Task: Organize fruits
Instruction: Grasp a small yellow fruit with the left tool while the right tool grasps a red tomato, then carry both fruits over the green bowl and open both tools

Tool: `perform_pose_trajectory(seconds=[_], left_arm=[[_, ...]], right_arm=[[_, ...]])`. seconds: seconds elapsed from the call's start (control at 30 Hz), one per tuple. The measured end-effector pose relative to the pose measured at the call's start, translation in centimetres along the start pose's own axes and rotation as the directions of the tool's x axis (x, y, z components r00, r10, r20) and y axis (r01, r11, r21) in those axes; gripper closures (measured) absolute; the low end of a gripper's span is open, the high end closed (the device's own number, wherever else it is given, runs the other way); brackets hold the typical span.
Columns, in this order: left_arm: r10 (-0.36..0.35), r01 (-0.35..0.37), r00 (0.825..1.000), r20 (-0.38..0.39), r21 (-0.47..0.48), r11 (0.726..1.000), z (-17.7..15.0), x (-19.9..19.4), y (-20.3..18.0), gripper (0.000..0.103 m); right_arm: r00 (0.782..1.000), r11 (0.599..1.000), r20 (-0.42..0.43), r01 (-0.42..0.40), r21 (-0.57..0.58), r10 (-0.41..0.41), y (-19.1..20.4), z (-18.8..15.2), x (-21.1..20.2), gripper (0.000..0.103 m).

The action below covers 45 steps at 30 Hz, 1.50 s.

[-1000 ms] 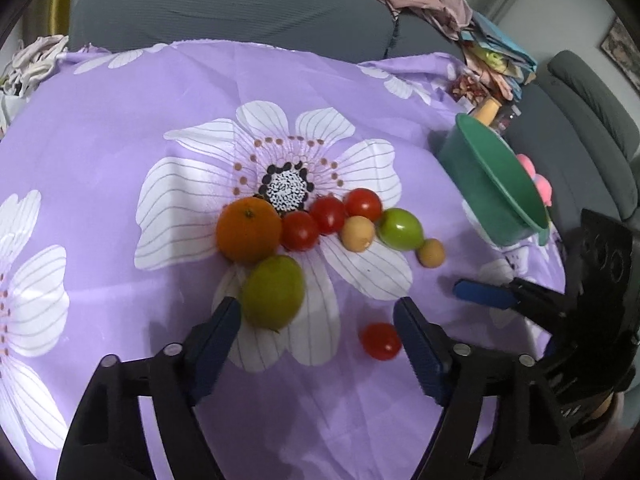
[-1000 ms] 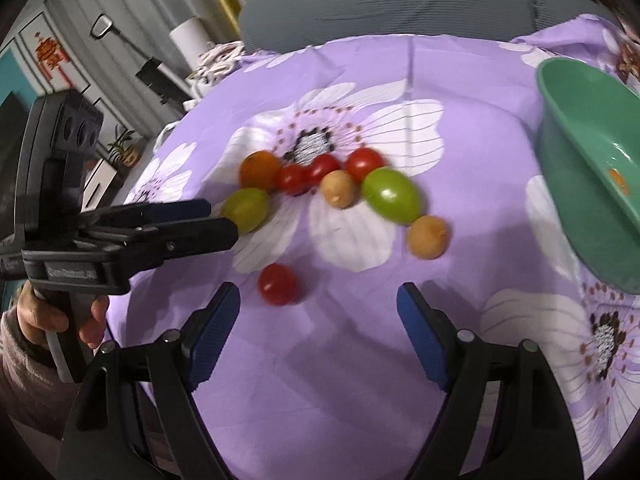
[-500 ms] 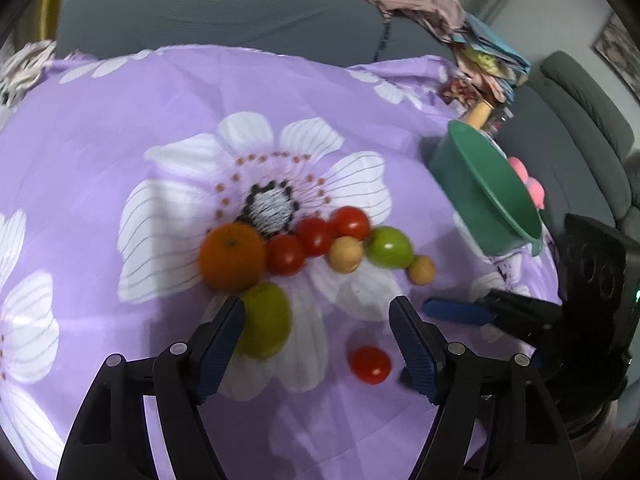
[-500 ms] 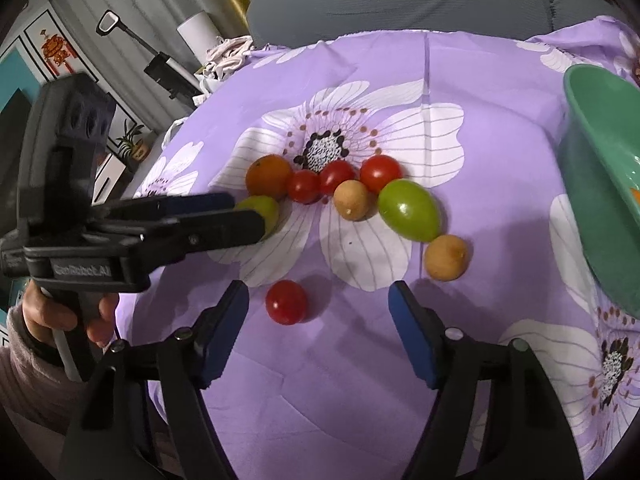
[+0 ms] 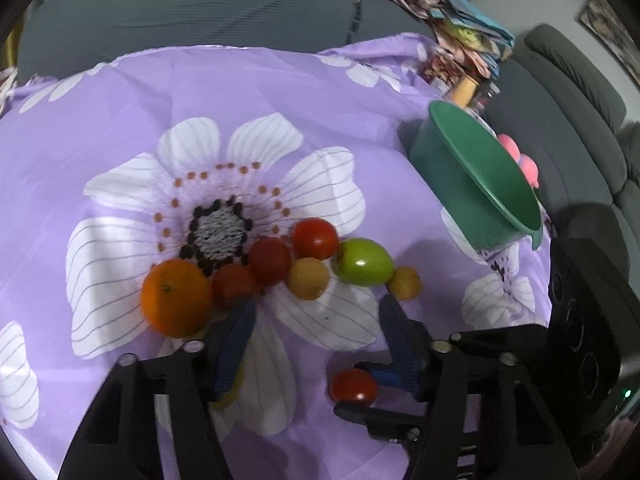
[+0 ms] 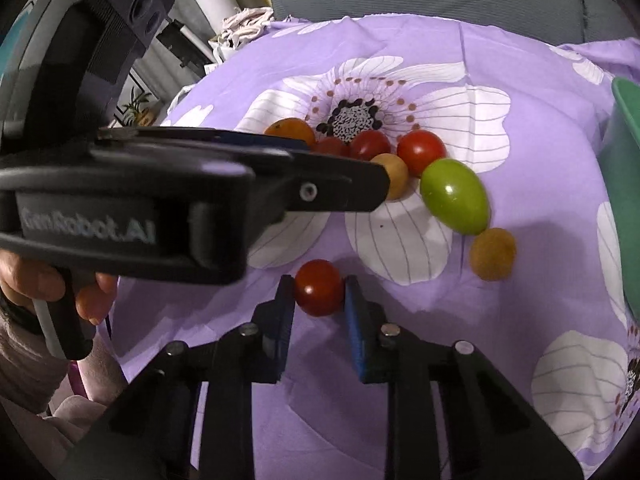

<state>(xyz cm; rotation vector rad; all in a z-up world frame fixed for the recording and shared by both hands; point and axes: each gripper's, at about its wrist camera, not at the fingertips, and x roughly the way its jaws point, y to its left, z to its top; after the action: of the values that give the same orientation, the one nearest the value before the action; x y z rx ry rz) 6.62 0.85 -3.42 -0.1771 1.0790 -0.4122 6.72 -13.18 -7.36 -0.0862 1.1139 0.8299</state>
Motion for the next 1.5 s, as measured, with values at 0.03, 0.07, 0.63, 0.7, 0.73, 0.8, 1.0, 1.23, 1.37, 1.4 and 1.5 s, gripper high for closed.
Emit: perform_pose_trajectory(seconds=[0.03, 0.07, 0.63, 0.7, 0.73, 0.8, 1.0, 1.23, 1.37, 1.4, 1.5], left_arm=[[0.0, 0.0, 1.0, -0.004, 0.012, 1.0, 0.1, 0.2, -0.3, 0.045], [0.001, -0.001, 1.0, -0.007, 0.022, 1.0, 0.2, 0.5, -0.5, 0.046], [0.115, -0.113, 0.992, -0.04, 0.06, 0.992, 1.3, 4.2, -1.4, 0.069], [0.138, -0.135, 0.99, -0.034, 0.083, 0.987, 1.4, 4.6, -1.6, 0.076], [0.143, -0.14, 0.989, -0.033, 0.089, 0.986, 1.4, 4.6, -1.7, 0.076], [0.152, -0.148, 0.988, -0.032, 0.094, 0.984, 1.4, 4.6, -1.8, 0.076], [0.126, -0.123, 0.991, -0.042, 0.057, 0.991, 0.8, 3.5, -1.4, 0.076], [0.021, -0.022, 1.0, -0.013, -0.028, 0.999, -0.5, 0.3, -1.2, 0.076], [-0.01, 0.01, 1.0, 0.013, -0.036, 0.999, -0.5, -1.8, -1.9, 0.076], [-0.016, 0.017, 1.0, 0.021, -0.034, 0.999, -0.4, -2.2, -2.2, 0.076], [-0.022, 0.022, 0.999, 0.041, -0.017, 1.0, 0.3, -3.1, -3.3, 0.076]], right_arm=[[1.0, 1.0, 0.003, 0.002, 0.007, -0.002, -0.4, -0.2, -0.2, 0.078], [1.0, 1.0, 0.006, 0.001, 0.018, -0.002, -0.8, -0.3, -0.4, 0.078], [0.998, 0.995, 0.061, -0.036, 0.095, 0.03, -3.4, -2.3, -3.0, 0.078], [0.998, 0.995, 0.063, -0.036, 0.098, 0.029, -3.4, -2.5, -3.0, 0.078], [0.997, 0.994, 0.065, -0.036, 0.101, 0.029, -3.5, -2.5, -3.1, 0.078], [0.997, 0.993, 0.07, -0.035, 0.108, 0.028, -3.7, -2.7, -3.3, 0.078], [0.996, 0.992, 0.089, -0.031, 0.123, 0.02, -4.2, -2.8, -4.0, 0.078], [0.993, 0.992, 0.118, -0.016, 0.129, 0.0, -4.1, -3.1, -5.4, 0.078], [0.988, 0.991, 0.153, -0.019, 0.13, -0.001, -4.3, -3.1, -6.3, 0.078], [0.987, 0.991, 0.163, -0.019, 0.131, -0.002, -4.3, -3.1, -6.6, 0.078], [0.981, 0.991, 0.194, -0.02, 0.136, -0.007, -4.7, -3.1, -7.6, 0.078]])
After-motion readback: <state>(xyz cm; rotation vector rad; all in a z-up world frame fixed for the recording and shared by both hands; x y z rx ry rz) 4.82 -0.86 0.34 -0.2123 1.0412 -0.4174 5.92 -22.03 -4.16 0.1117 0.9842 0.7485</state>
